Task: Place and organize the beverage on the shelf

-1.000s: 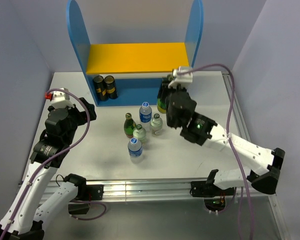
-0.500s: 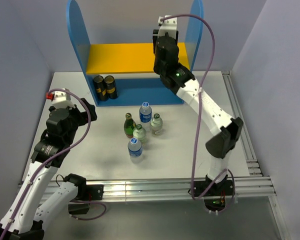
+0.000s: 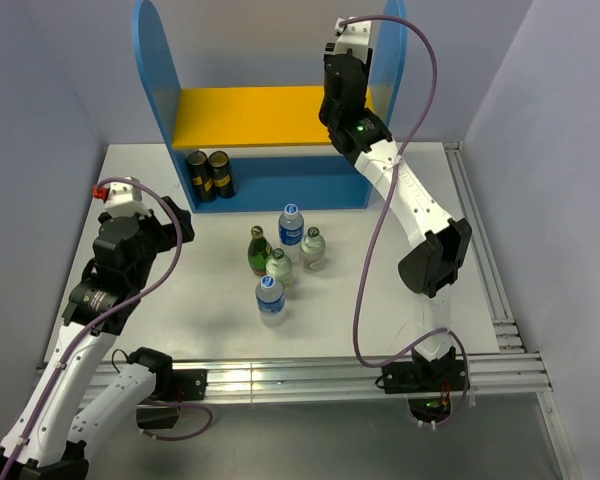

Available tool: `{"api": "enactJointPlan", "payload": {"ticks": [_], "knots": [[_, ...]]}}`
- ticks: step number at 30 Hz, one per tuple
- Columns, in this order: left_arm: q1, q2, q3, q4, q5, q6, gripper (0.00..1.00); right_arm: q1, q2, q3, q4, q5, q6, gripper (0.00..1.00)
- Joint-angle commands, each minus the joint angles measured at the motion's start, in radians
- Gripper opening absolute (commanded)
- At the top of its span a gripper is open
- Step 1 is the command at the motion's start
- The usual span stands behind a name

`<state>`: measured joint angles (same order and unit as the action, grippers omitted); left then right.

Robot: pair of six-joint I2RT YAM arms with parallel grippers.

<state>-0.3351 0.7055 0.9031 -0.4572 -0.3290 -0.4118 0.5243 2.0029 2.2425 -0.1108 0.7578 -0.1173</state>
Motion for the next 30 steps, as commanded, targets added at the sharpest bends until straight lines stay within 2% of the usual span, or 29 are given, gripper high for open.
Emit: {"api": "enactJointPlan", "payload": {"ticks": [1,11,12,13,14,15,16,17,18,23,30], "knots": [[0.005,0.009,-0.003,0.018,0.018,0.015,0.99,-0.036,-0.064,-0.037,0.148,-0.018,0.047,0.00],[0.005,0.011,-0.001,0.015,0.005,0.013,0.99,-0.063,-0.067,-0.144,0.165,-0.014,0.076,0.01],[0.005,0.011,0.000,0.015,0.005,0.013,0.99,-0.061,-0.069,-0.149,0.165,-0.011,0.080,0.06],[0.007,0.012,0.000,0.014,0.004,0.016,0.99,-0.063,-0.072,-0.155,0.165,-0.014,0.082,0.14],[0.007,0.011,0.000,0.015,0.001,0.015,0.99,-0.063,-0.075,-0.164,0.163,-0.012,0.084,0.43],[0.007,0.011,0.000,0.017,0.002,0.015,0.99,-0.061,-0.078,-0.169,0.169,-0.011,0.085,0.59],[0.007,0.011,-0.001,0.014,0.001,0.015,0.99,-0.063,-0.084,-0.175,0.171,-0.011,0.088,0.70],[0.007,0.011,-0.001,0.014,-0.002,0.015,0.99,-0.063,-0.088,-0.181,0.171,-0.009,0.088,0.94],[0.008,0.009,-0.001,0.015,-0.002,0.015,0.99,-0.061,-0.093,-0.182,0.171,-0.005,0.087,1.00],[0.013,0.006,-0.003,0.018,0.002,0.016,0.99,-0.058,-0.137,-0.213,0.161,-0.002,0.091,1.00],[0.028,0.009,-0.007,0.034,0.047,0.027,0.99,0.011,-0.304,-0.329,0.149,0.017,0.087,1.00]]}}
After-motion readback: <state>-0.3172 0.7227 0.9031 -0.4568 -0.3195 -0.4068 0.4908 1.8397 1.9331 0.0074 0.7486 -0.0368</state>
